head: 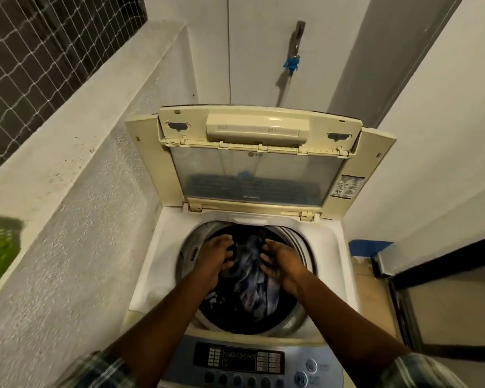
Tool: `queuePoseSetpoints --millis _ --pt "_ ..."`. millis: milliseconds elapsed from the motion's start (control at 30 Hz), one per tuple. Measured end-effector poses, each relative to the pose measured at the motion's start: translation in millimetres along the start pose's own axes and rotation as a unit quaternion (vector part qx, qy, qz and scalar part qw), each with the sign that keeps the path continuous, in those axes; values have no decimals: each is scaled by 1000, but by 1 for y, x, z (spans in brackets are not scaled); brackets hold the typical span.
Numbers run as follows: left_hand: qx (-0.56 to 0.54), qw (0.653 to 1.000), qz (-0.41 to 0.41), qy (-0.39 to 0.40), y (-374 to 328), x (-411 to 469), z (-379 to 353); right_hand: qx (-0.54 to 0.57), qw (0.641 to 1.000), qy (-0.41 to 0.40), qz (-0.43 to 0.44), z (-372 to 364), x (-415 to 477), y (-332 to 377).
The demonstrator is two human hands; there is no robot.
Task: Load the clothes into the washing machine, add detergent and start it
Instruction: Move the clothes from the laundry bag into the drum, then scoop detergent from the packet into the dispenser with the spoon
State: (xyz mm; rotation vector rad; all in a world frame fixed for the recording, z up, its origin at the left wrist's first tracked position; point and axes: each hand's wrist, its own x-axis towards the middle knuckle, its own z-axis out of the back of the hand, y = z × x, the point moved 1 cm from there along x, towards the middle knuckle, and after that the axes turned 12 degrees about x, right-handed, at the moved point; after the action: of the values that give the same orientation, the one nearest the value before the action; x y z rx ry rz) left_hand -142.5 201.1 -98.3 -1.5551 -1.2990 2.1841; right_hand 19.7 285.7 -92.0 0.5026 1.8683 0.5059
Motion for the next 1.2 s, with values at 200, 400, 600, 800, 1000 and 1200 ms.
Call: queuePoseSetpoints --millis 200,400,600,800,1000,1200 --pt "-83 996 17 17 -16 39 -24 114 993 11 -33 -27 42 9" --pt "-174 983 63 -4 -25 74 -45 209 977 2 -36 -37 77 10" --pt "-240 968 68 -10 -18 88 -55 279 960 0 -35 -37 100 2" --pt "-163 985 49 -5 -13 89 -57 270 963 -5 -7 -31 110 -5" --pt "-58 997 36 -27 -9 95 -53 208 977 -24 37 -32 110 -10" --pt "-34 998 27 -40 -4 88 -54 145 986 -40 69 -32 100 -11"
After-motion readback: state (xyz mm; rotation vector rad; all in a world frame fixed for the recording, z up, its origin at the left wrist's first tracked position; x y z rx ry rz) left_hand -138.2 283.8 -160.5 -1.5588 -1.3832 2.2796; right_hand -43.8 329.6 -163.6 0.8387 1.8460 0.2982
